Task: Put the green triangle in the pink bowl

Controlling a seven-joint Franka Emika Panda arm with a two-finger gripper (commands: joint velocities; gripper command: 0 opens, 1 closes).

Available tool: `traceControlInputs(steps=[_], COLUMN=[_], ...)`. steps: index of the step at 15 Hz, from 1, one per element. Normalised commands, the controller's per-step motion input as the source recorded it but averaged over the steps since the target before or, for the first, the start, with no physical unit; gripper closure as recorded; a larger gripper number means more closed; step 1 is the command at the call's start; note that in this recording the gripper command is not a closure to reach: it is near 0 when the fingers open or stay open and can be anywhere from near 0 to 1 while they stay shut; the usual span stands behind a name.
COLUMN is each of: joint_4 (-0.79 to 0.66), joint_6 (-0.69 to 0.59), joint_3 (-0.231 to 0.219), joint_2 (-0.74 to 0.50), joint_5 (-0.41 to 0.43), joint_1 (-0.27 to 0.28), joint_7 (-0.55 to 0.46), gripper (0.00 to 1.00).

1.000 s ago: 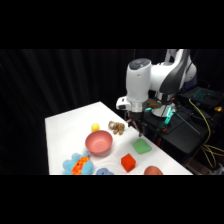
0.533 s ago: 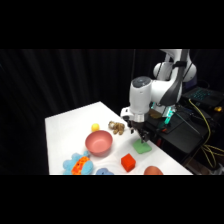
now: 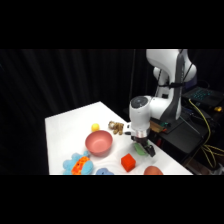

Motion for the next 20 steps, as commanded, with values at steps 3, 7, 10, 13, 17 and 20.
traceControlInputs(steps=[3, 7, 10, 13, 17, 20], joint_4=[0.13, -0.03, -0.14, -0.2, -0.19, 0.01], joint_6=[0.03, 0.03, -0.03, -0.18, -0.33, -0.37], joint_3=[0.017, -0.072, -0.158, -0.206, -0.206, -0.123], joint_2=[0.1, -0.1, -0.27, -0.47, -0.58, -0.42], joint_5=[0.18, 0.107, 0.022, -0.079, -0.217, -0.235], joint_1=[0.031, 0.162, 0.274, 0.28, 0.148, -0.09], joint_7=[-0.13, 0.06, 0.23, 0.3, 0.28, 0.1], gripper=[1.0, 1.0, 0.6, 0.17, 0.1, 0.04])
